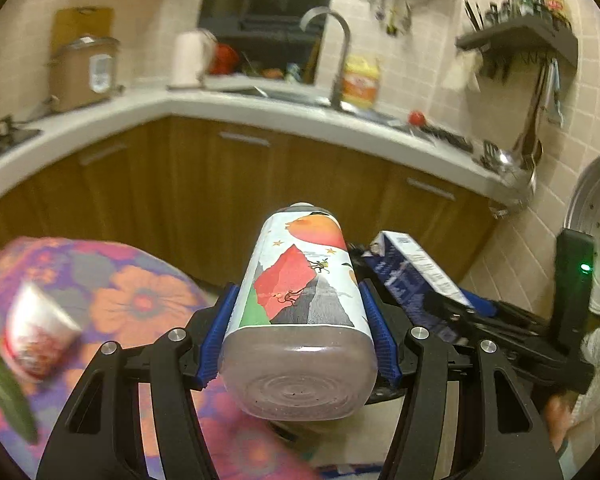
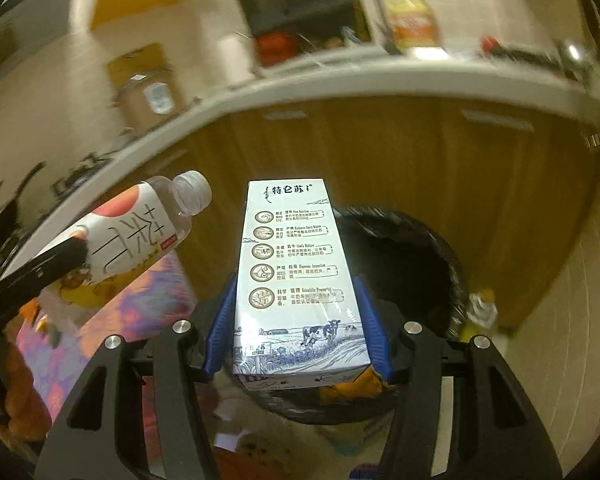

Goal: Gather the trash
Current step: 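Carry the bottle and carton to the bin and open both tools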

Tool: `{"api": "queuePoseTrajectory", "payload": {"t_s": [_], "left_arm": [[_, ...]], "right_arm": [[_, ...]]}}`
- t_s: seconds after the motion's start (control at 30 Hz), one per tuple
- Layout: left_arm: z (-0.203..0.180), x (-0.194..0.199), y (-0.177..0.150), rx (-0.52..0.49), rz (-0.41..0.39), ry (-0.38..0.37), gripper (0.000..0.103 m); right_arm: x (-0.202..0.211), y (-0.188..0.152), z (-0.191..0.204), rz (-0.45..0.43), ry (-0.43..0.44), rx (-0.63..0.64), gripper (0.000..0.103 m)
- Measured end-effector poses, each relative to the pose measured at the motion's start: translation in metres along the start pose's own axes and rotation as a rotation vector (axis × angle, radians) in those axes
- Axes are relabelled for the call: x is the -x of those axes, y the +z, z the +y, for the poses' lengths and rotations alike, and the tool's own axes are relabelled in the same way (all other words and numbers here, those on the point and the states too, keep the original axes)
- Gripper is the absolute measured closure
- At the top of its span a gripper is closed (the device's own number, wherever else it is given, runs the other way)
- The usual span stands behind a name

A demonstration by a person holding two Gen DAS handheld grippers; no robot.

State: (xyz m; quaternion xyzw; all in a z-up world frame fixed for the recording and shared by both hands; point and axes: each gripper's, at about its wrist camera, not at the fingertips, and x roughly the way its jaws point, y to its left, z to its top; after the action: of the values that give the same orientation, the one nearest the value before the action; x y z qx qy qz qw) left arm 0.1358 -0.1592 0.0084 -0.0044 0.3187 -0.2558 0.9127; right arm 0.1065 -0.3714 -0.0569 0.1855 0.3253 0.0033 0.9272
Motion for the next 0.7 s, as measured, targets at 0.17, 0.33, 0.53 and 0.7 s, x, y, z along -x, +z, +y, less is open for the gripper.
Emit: {"api": "queuePoseTrajectory", "payload": {"t_s": [0.17,0.33,0.53,0.7], "left_arm": [[-0.013,-0.048,-0.004,-0.004,0.107,-0.028,0.045],[-0.016,-0.070,-0.005,-0.008,0.157,-0.030,0.044],[-0.012,-0.065,-0.005,-0.001,0.160,-0.049,0.044],[-0.010,-0.046,-0.006,-0.007,0.137,-0.052,0.043]], "right_arm": [[-0.028,-0.004,-0.020,0.079,-0.030,-0.073,0.049],[-0.038,-0.001,-0.030,0.099,-0.039,-0.118,0.048],[-0.037,-0.004,-0.043,0.121,-0.018,-0.161,0.043],[-0.027,-0.006,-0.039,0.111,0.002,-0.157,0.043]]}}
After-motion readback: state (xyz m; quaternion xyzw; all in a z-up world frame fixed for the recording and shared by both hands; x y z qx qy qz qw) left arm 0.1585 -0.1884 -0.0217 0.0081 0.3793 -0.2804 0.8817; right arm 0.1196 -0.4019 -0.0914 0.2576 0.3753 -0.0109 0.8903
